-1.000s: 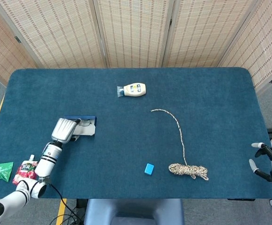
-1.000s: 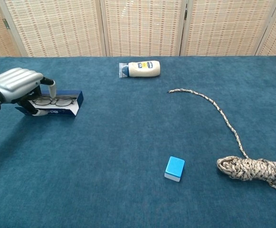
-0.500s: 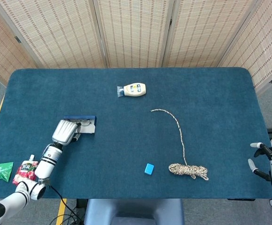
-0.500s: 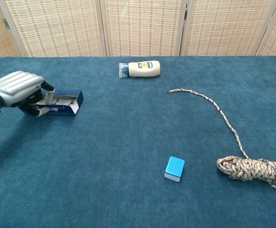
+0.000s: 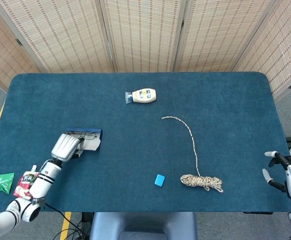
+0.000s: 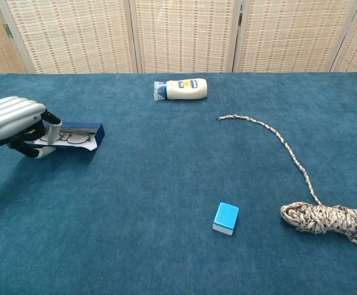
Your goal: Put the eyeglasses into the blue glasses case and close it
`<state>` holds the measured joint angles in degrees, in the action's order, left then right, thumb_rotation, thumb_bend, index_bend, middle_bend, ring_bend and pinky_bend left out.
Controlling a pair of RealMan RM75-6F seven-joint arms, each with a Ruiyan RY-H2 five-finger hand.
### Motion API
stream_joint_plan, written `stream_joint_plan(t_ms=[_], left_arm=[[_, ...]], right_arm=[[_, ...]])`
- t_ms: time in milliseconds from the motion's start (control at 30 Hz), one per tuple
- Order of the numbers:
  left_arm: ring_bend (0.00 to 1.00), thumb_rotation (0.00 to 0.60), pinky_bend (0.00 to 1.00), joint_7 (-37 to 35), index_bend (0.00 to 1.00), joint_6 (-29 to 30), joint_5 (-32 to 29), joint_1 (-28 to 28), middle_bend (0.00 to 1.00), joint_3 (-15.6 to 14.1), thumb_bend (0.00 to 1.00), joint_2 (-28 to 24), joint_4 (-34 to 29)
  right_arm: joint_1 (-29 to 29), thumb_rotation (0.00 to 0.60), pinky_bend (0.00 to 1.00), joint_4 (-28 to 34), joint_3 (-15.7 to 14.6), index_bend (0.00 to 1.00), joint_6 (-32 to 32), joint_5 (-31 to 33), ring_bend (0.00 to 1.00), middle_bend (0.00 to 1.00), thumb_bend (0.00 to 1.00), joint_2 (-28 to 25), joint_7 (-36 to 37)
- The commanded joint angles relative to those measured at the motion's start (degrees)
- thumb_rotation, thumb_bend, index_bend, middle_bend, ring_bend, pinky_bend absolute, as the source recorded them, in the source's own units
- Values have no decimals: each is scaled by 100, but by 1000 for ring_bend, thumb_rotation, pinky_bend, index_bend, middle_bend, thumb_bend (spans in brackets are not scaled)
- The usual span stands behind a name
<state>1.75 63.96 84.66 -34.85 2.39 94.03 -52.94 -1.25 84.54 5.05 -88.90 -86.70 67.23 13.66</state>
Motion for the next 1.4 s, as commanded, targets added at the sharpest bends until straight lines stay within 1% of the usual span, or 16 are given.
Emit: stream_joint_plan(t_ms=[33,133,233,333,433,533,900,1167,1267,1367,1400], left_arm=[[1000,600,1000,286,668,70,117,206,1000,-238,497,-551,-739],[1000,600,1000,523,659,7,121,279,1000,-344,497,-930,-1275],[1000,600,1000,797,641,-56,73,314,1000,-375,496,-1201,-1726],[1000,600,1000,1088,618,-207,-49,269,1000,-320,492,-1351,-2070],[1000,600,1000,1311,605,-390,-152,156,1000,-226,490,-1380,-2202],[1000,600,1000,1499,587,-571,-237,13,1000,-120,490,-1368,-2211],[1000,600,1000,1805,557,-1133,-744,-393,1000,252,490,-1297,-2045],[997,600,998,2031,538,-1514,-1080,-658,1000,381,490,-1138,-1714],[996,600,998,2130,497,-1656,-1222,-742,1000,407,490,-1042,-1547],[992,600,997,2255,406,-1833,-1434,-829,1000,432,490,-922,-1331],[989,600,996,2307,356,-1879,-1497,-849,1000,434,490,-895,-1277]], right_arm=[[-35,600,325,37,-7,333,16,-46,474,545,335,7,-45],[-59,600,326,78,-3,333,26,-63,474,545,335,1,-84],[-72,600,325,106,-11,333,34,-80,474,545,336,-3,-107],[-82,600,325,120,-16,333,39,-87,474,545,336,-4,-125],[-84,600,325,130,-17,333,32,-89,474,545,336,-12,-119],[-83,600,325,133,-28,333,26,-104,474,545,336,-31,-112],[-16,600,325,99,-53,333,-47,-72,474,545,335,-42,-52],[-9,600,325,124,-55,333,-62,-77,474,545,336,-59,-73],[-10,600,326,128,-55,333,-58,-73,474,545,336,-58,-77],[-6,600,326,130,-58,333,-58,-67,475,546,336,-61,-84],[-2,600,325,127,-58,333,-61,-63,476,547,336,-61,-81]])
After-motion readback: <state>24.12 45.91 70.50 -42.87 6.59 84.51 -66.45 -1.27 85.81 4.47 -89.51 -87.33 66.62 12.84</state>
